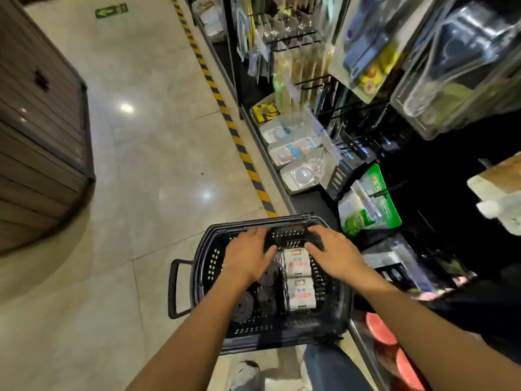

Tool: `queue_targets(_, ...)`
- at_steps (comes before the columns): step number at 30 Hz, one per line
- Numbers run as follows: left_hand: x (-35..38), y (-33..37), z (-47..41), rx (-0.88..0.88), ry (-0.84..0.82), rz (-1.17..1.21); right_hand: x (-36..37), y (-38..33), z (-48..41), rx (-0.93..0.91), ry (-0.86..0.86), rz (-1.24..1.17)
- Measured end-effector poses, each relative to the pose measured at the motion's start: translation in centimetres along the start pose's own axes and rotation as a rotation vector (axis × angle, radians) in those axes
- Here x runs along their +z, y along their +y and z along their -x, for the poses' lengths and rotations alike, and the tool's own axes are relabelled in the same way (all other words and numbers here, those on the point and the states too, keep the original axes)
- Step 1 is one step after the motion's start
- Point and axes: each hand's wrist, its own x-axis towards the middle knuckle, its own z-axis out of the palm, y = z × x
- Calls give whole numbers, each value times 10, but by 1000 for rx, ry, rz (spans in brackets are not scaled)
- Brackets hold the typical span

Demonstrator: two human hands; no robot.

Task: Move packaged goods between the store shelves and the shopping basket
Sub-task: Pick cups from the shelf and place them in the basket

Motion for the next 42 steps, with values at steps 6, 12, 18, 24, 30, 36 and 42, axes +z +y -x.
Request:
queue_targets(6,-34,40,47,284,16,3,-25,-15,100,169,224,-117)
queue_targets(12,-43,97,89,588,-29,-29,-19,-2,203,342,420,-200)
queue_targets(18,-33,166,128,819,-76,-97,-18,23,294,559,594,-286)
queue_targets(24,-7,237,169,1004,-84,-115,-16,60,370,709,711,-309)
queue_targets(30,36,322,223,1163,-137,-138,-1,119,462,806,808,-430)
queue_targets(36,94,412,283,1199,-179,-154,26,199,565,921,868,-534)
queue_targets(42,151,489,326,1201,-225,-139,50,273,646,1015,797,-552)
